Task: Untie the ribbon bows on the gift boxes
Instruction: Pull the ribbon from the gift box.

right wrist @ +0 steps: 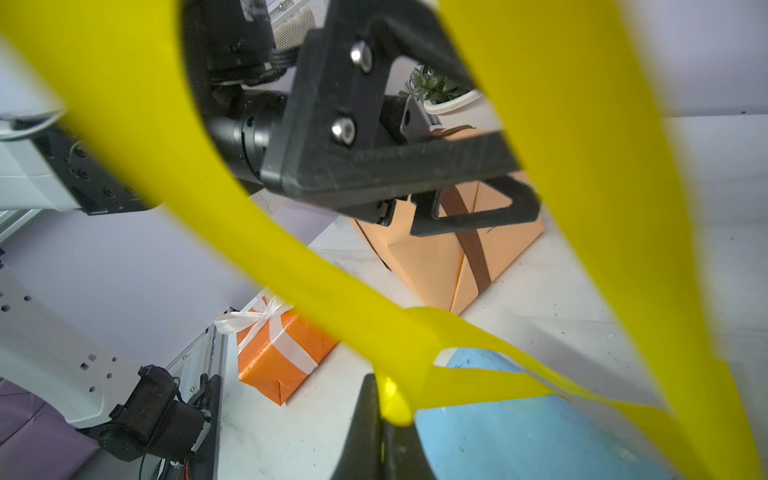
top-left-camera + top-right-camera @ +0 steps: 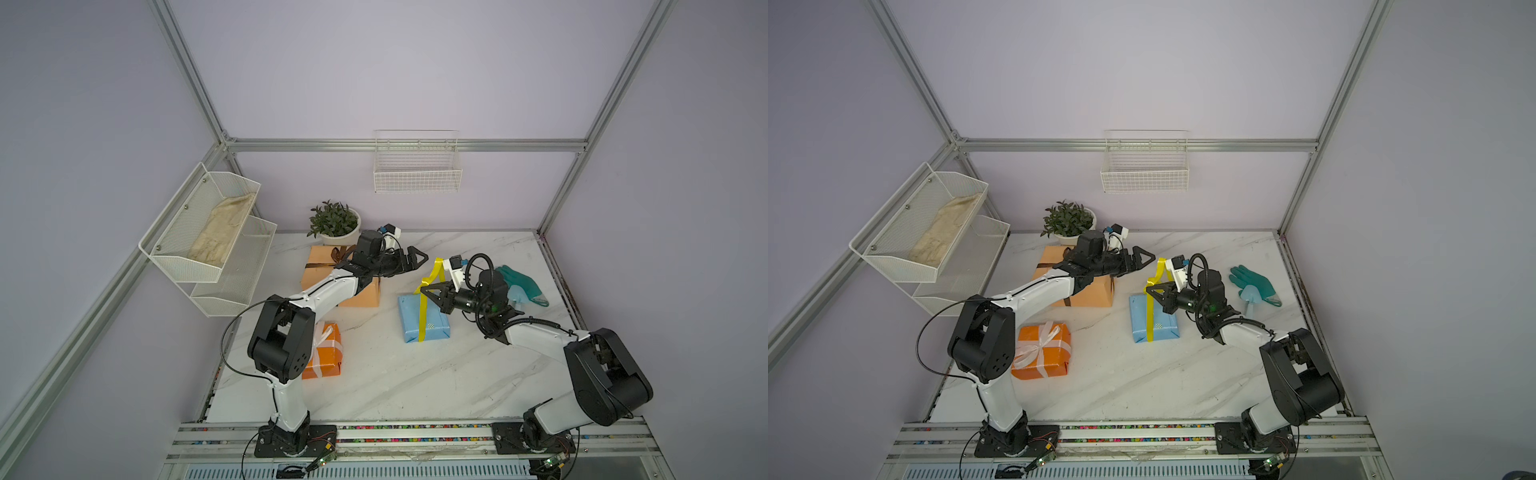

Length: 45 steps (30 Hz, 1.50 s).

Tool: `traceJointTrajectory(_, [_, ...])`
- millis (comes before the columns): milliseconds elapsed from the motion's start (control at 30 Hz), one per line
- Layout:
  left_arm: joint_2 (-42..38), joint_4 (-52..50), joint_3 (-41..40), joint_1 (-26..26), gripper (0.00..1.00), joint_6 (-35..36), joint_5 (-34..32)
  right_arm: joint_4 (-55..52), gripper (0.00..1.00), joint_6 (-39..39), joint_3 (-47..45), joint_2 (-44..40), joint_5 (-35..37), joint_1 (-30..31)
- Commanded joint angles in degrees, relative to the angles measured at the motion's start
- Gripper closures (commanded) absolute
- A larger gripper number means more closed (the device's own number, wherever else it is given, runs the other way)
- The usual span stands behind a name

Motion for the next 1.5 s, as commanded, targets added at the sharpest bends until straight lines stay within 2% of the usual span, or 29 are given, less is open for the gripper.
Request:
traceJointTrajectory(0, [-6.87,-1.99,-4.26,1.56,0.00,3.39,-4.67,-2.59,1.00,0.03,5.43,-1.05,1.46,0.15])
traceJointTrajectory(267, [-14.88,-2.31,-13.00,1.79,0.00,2.23,-6.01,-10.20,1.00,-3.87,9.99,-5.25,4.21,0.18])
traceJointTrajectory(433, [-17.80,-2.03,-17.18,1.71,0.00,0.72,-5.42,-12.17,1.00,-3.46,13.25,-7.56,3.39,0.21])
traceJointTrajectory(667, [-20.02,-1.53,-20.57,1.23,0.00,-0.34,-4.87,-18.44,1.00,-6.97,19.59,-9.59,5.36,0.20])
traceJointTrajectory(1200, [-15.18,1.32,-22.20,-1.69,0.00,-0.96,-4.00,-26.16,1.00,-7.94,32.35,-10.98,9.04,0.19])
traceJointTrajectory(1467, [-12.56,3.28,-21.61,-2.94,0.00,-1.68,-2.86,-30.16,1.00,-8.78,39.28,-14.68,16.99,0.21])
